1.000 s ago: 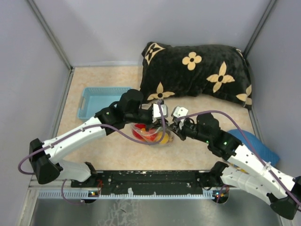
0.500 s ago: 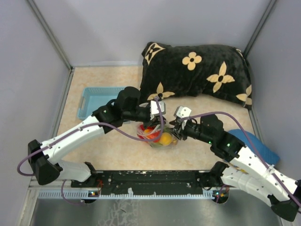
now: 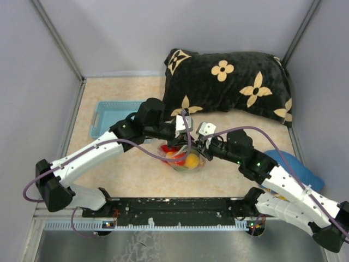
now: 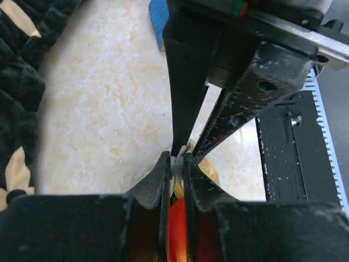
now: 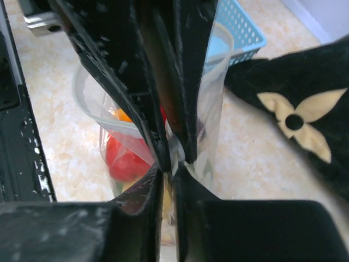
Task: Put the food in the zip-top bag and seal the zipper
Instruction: Zip the zipper food storage bag at the center of the board.
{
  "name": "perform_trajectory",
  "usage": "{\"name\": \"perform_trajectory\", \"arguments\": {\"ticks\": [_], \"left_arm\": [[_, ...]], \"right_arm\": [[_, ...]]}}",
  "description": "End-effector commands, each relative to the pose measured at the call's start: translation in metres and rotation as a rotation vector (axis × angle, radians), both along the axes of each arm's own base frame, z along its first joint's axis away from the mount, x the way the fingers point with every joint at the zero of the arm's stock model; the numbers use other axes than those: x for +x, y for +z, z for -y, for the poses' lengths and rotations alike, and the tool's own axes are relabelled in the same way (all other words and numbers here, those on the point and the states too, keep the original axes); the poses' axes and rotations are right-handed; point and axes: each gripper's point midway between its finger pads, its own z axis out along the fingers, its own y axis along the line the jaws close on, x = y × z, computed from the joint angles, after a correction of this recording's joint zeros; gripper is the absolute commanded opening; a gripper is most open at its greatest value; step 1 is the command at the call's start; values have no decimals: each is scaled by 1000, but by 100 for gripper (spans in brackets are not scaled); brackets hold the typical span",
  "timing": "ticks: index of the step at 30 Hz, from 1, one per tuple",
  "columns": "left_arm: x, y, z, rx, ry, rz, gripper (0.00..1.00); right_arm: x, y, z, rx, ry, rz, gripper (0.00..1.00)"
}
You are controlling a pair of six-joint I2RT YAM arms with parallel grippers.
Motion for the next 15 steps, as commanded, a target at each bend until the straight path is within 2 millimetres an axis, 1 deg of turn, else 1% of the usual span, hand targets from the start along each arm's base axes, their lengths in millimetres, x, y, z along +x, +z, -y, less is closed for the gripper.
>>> {"name": "perform_trajectory", "arguments": {"ticks": [1, 4, 9, 10, 15], "left_arm": [[-12, 16, 0, -32, -55, -4, 3], [-10, 16, -3, -21, -31, 1, 3], [3, -1, -14, 47, 66, 3, 6], [5, -4, -16, 56, 83, 3, 6], [12, -6, -23, 74, 134, 8, 11]], "right_arm": [[14, 17, 0, 11, -39, 66, 0], [16, 18, 6, 5, -68, 65, 0], [10, 32, 18, 60, -104, 93, 0], [9, 32, 19, 66, -104, 93, 0], [3, 35, 25, 100, -111, 98, 0]]}}
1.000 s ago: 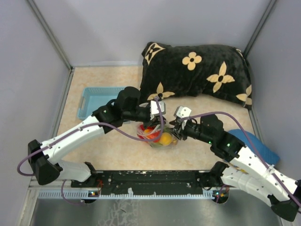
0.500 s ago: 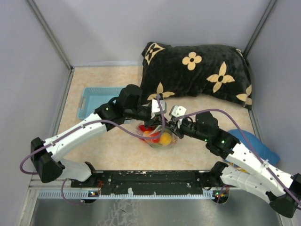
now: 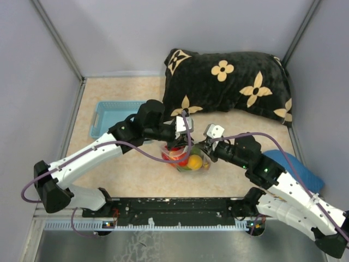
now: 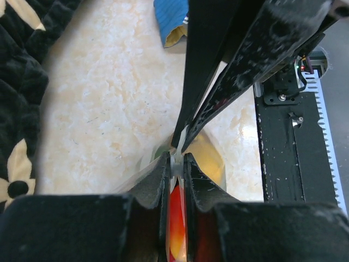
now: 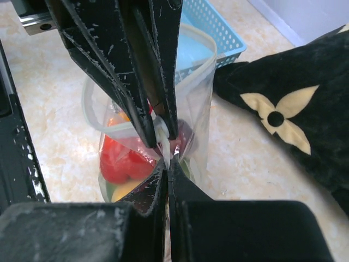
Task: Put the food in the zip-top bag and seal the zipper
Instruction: Zip the zipper food storage bag at the center of the board.
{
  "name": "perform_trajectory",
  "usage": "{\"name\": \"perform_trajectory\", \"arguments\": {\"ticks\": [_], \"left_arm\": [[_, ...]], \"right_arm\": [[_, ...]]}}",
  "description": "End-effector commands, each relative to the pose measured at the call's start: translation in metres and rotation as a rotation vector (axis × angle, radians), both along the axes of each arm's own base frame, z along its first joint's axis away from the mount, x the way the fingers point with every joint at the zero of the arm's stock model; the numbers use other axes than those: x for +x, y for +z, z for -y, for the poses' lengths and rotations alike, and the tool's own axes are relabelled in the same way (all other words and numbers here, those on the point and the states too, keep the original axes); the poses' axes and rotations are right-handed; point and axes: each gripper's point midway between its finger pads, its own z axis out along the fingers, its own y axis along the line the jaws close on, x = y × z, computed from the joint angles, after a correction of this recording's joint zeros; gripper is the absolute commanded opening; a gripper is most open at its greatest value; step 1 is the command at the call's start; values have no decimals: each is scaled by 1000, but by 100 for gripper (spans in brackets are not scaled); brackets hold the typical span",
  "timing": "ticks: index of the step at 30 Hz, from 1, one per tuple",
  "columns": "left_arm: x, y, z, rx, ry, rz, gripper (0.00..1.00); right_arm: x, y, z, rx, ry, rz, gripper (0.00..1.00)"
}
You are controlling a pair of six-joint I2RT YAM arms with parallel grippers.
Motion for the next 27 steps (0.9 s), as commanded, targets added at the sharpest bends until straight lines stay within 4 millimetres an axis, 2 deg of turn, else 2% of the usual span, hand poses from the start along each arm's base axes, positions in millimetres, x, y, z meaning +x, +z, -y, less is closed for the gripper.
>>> {"name": "perform_trajectory", "arguments": {"ticks": [1, 4, 11, 14, 18, 19, 23, 25, 27], "left_arm": [[9, -5, -19, 53, 92, 0, 12], [12, -2, -20, 50, 113, 6, 18], [25, -12, -33, 102, 207, 24, 11], [31, -9, -38, 108, 245, 40, 9], [19, 4, -26, 86, 159, 2, 2], [17, 5, -23, 86, 142, -9, 1], [11, 5, -13, 94, 95, -23, 0], [7, 5, -9, 94, 71, -26, 0], [4, 8, -6, 87, 52, -25, 0]], "right_arm": [[5, 28, 10, 82, -63, 66, 0], [4, 28, 11, 87, -60, 61, 0], [4, 35, 20, 111, -103, 75, 0], [4, 35, 22, 118, -116, 75, 0], [3, 28, 12, 114, -71, 49, 0], [2, 28, 7, 119, -51, 49, 2], [2, 29, -4, 127, -1, 54, 50], [6, 28, -8, 109, -1, 56, 59], [9, 23, -11, 81, 3, 52, 60]]}}
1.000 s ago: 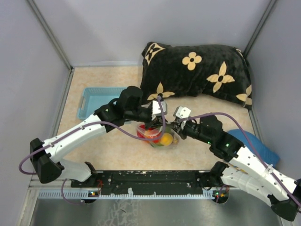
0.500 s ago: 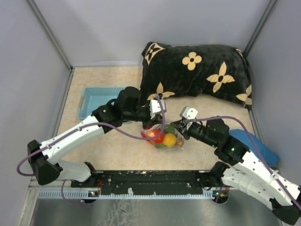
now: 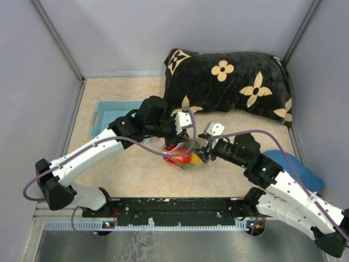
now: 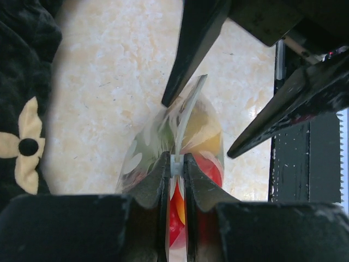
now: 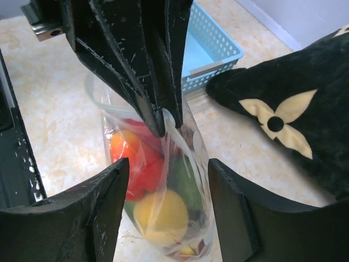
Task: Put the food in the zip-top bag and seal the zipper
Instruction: Zip the zipper food storage bag at the center of the board.
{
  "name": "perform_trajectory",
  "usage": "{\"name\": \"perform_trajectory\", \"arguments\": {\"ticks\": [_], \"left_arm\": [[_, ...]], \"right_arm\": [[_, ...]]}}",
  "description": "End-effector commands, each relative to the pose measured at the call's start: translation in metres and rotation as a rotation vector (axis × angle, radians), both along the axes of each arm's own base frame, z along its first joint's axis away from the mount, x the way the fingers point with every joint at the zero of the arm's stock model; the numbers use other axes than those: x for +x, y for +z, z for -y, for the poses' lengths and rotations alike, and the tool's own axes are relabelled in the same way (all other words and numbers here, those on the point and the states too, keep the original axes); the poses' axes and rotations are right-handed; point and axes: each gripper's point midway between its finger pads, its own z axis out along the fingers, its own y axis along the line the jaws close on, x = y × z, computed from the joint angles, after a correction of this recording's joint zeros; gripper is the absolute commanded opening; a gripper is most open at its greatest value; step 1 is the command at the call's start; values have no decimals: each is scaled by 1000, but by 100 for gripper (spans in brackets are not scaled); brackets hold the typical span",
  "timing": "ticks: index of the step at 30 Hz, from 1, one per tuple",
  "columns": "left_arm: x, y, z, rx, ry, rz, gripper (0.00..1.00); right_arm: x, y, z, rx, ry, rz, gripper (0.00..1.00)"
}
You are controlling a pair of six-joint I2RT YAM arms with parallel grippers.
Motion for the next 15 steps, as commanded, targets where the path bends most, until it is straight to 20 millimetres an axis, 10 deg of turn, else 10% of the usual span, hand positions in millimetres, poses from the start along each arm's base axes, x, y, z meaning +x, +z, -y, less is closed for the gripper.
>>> {"name": "perform_trajectory", "arguments": {"ticks": [1, 6, 12, 15], "left_arm": [[-12, 12, 9, -21, -70, -1, 0], [-18, 14, 9, -17, -96, -8, 0], [-15, 9, 0, 7, -44, -3, 0], [-6, 3, -8, 40, 39, -11, 0]], "right_arm": [[9, 12, -11, 4, 23, 47, 61], [21, 4, -13, -26, -7, 53, 58], [28, 10, -6, -27, -61, 58, 0], [31, 14, 5, -16, -125, 53, 0]]}}
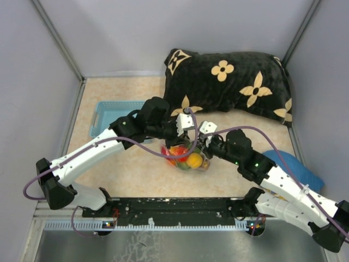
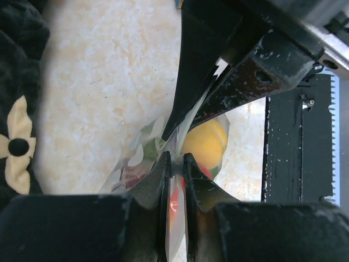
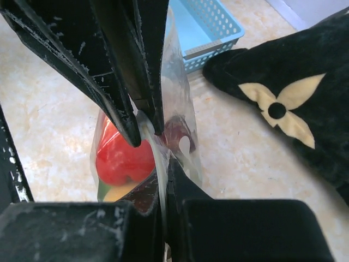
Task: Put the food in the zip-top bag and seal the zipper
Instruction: Zip the zipper food storage bag at the center of the board.
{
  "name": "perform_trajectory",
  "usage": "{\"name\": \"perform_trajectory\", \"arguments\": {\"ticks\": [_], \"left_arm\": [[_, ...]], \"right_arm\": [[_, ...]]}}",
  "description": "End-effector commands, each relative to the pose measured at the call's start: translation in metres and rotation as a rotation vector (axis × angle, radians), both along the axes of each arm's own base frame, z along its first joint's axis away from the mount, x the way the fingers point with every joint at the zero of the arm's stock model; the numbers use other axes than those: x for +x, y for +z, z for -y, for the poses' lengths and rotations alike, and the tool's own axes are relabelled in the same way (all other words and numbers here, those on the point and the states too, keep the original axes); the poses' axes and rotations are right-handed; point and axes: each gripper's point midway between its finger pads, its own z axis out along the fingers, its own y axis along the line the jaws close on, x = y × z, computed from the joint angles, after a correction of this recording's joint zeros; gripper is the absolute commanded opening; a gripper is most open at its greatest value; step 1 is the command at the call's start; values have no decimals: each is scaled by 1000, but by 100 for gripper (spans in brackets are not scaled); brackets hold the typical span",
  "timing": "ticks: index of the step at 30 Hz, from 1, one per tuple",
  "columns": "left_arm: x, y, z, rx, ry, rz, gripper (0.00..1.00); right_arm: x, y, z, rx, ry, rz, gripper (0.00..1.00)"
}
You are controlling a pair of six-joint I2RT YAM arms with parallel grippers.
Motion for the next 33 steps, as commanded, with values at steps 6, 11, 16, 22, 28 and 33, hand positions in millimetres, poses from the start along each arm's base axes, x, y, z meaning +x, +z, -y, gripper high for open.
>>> {"name": "perform_trajectory", "arguments": {"ticks": [6, 11, 16, 22, 28, 33], "left_arm": [[10, -9, -30, 91, 174, -7, 0], [13, -11, -40, 104, 223, 0, 0], [18, -11, -49, 116, 269, 12, 0], [24, -8, -60, 126, 324, 34, 0], [21, -2, -52, 119, 277, 21, 0], [16, -3, -37, 143, 207, -2, 0]], "right_arm": [[20, 49, 42, 115, -256, 84, 0], [20, 53, 60, 143, -338, 88, 0], [18, 53, 74, 163, -399, 81, 0], [16, 53, 88, 180, -458, 68, 0], [8, 53, 70, 165, -345, 50, 9], [-2, 65, 44, 129, -176, 72, 52]]}}
